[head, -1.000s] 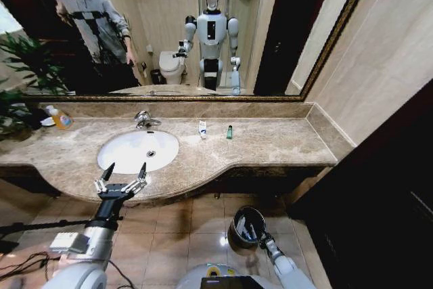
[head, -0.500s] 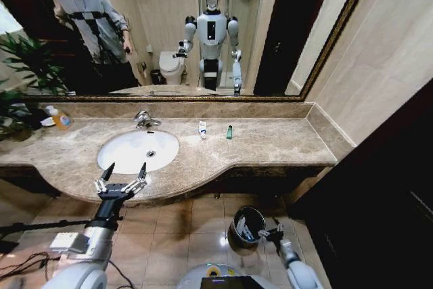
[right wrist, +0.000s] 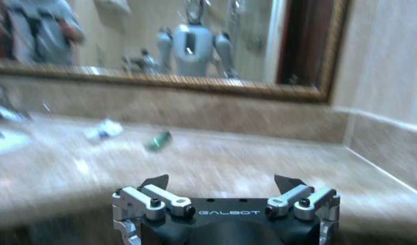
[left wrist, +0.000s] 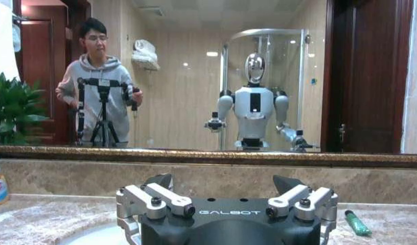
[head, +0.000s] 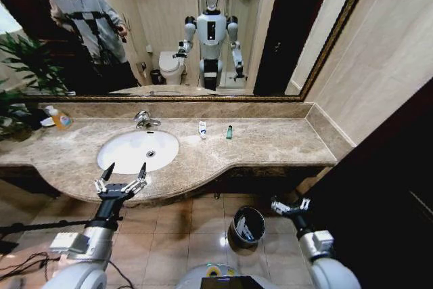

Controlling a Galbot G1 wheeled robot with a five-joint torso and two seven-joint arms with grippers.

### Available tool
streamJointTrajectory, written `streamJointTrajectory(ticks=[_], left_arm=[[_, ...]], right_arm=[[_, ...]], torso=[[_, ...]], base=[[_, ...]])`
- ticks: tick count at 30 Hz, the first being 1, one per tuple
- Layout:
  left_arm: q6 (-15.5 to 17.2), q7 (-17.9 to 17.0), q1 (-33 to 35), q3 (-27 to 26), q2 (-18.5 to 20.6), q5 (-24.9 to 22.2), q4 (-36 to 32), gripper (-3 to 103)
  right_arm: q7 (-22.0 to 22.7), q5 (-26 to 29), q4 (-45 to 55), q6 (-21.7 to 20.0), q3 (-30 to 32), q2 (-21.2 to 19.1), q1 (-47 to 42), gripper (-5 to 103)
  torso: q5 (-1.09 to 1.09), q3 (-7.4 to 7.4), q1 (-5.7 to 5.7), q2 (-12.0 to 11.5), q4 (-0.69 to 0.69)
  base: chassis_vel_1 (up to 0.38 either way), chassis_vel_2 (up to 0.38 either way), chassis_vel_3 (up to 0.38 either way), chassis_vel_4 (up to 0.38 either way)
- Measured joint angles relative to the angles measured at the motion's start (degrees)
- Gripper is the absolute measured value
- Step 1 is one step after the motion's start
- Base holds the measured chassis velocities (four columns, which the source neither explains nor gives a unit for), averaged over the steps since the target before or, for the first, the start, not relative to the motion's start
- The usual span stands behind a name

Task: Pick up the trash from the sink and place it in the trash bin.

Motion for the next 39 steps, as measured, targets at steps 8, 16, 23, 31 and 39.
streamJointTrajectory(ticks=[8, 16, 23, 31, 39], left_arm=[[0.0, 0.0, 0.0, 0.0, 0.0, 0.0, 0.0, 100], [0.0, 0.0, 0.0, 0.0, 0.0, 0.0, 0.0, 100], [0.0, -0.01, 0.0, -0.01, 0.0, 0.0, 0.0, 100], [0.0, 0.01, 0.0, 0.0, 0.01, 0.0, 0.0, 100], [0.0, 0.0, 0.0, 0.0, 0.0, 0.0, 0.0, 100]], right_arm=[[-0.58, 3.96, 5.11, -6.34, -5.31, -5.42, 7.46, 100], [-2.28, 10.7, -3.29, -10.33, -15.24, -14.14, 24.16, 100], [-2.25, 10.47, -12.58, -11.12, -29.61, -14.45, 40.42, 100], [-1.41, 8.84, -24.68, -12.73, -43.42, -10.03, 55.5, 100], [0.74, 8.32, -36.97, -11.79, -50.73, -2.96, 65.97, 100]], torso=[[0.0, 0.0, 0.01, 0.0, 0.0], [0.0, 0.01, 0.01, -0.01, -0.01], [-0.01, 0.01, 0.01, -0.01, 0.01], [-0.02, 0.01, 0.01, -0.02, 0.0], [-0.02, 0.01, 0.0, -0.02, 0.0]], base=[[0.0, 0.0, 0.0, 0.0], [0.0, 0.0, 0.0, 0.0], [0.0, 0.0, 0.0, 0.0], [0.0, 0.0, 0.0, 0.0], [0.0, 0.0, 0.0, 0.0]])
